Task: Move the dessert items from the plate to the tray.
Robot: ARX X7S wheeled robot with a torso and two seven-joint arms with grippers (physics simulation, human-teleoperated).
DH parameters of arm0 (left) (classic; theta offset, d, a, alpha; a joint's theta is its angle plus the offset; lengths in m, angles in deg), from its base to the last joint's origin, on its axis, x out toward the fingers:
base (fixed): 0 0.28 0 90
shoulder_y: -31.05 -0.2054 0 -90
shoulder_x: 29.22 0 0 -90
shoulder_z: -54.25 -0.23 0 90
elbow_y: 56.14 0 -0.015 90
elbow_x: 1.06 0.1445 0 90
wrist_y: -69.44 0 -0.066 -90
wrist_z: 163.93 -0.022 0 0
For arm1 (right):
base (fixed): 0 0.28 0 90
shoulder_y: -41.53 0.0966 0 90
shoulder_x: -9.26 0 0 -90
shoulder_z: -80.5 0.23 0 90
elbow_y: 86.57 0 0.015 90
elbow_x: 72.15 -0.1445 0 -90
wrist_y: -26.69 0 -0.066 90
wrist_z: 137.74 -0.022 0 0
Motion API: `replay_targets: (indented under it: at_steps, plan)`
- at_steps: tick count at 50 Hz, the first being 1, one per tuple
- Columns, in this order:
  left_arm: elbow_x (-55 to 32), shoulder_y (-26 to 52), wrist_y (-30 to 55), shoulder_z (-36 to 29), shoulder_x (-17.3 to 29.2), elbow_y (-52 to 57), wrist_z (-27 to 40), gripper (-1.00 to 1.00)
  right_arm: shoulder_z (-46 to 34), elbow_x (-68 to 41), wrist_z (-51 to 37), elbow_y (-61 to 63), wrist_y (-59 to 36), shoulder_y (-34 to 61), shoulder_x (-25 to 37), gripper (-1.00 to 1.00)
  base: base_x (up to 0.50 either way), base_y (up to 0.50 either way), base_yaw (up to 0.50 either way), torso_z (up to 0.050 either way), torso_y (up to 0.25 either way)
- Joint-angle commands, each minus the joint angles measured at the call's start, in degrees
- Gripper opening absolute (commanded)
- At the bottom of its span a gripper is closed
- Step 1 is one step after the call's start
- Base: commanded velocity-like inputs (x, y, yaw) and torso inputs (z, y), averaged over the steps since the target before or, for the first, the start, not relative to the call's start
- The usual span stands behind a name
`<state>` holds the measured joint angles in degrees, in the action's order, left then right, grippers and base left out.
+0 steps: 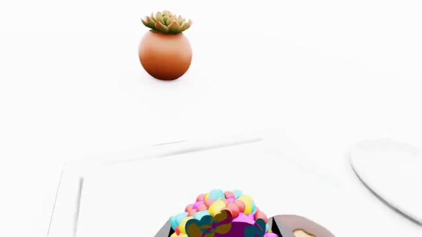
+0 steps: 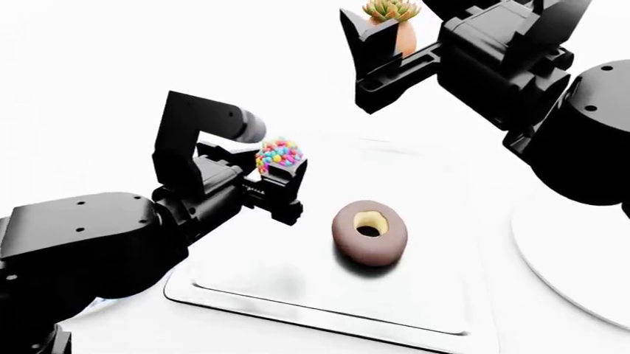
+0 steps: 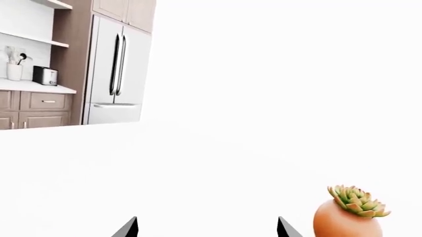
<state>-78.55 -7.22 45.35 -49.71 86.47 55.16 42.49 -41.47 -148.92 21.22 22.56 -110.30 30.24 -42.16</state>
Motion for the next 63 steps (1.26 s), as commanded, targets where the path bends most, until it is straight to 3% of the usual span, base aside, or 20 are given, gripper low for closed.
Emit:
replay_targets:
  at_steps: [1,20,24,29,34,39,63]
  plan:
    - [-2.6,0.1,0.3,1.1,0.3,1.1,3.8,1.00,-0.1,0.1,0.4,-0.2,0.2,-0.3,0.1,1.00,0.00,0.00,0.00,0.000,0.000]
    - [-0.6,-0.5,-1.5,0.7,0.7,1.1,3.0,1.00,-0.2,0.0,0.2,-0.1,0.4,-0.6,0.0,1.00,0.00,0.00,0.00,0.000,0.000]
    - [7.5,0.9,-6.0,-0.4,1.4,3.4,-0.1,1.00,0.2,0.4,-0.8,1.7,1.3,-1.2,0.2,1.00,0.00,0.00,0.00,0.000,0.000]
    - [17.3,8.6,-9.3,-2.8,2.6,6.5,-0.9,1.00,0.8,5.8,-2.1,6.3,5.3,-3.1,0.4,1.00,0.00,0.00,0.00,0.000,0.000]
    - [19.9,13.8,-9.2,-3.5,3.6,9.9,0.0,1.00,1.5,17.5,-4.3,16.2,12.9,-7.0,1.6,1.00,0.00,0.00,0.00,0.000,0.000]
    - [23.9,14.5,-12.6,-3.6,4.1,13.4,0.4,1.00,2.2,19.4,-6.7,20.6,15.7,-10.8,2.1,1.00,0.00,0.00,0.00,0.000,0.000]
    - [22.3,17.4,-10.9,-3.9,4.1,13.5,1.1,1.00,5.1,11.9,-8.5,20.7,16.0,-10.9,2.7,1.00,0.00,0.00,0.00,0.000,0.000]
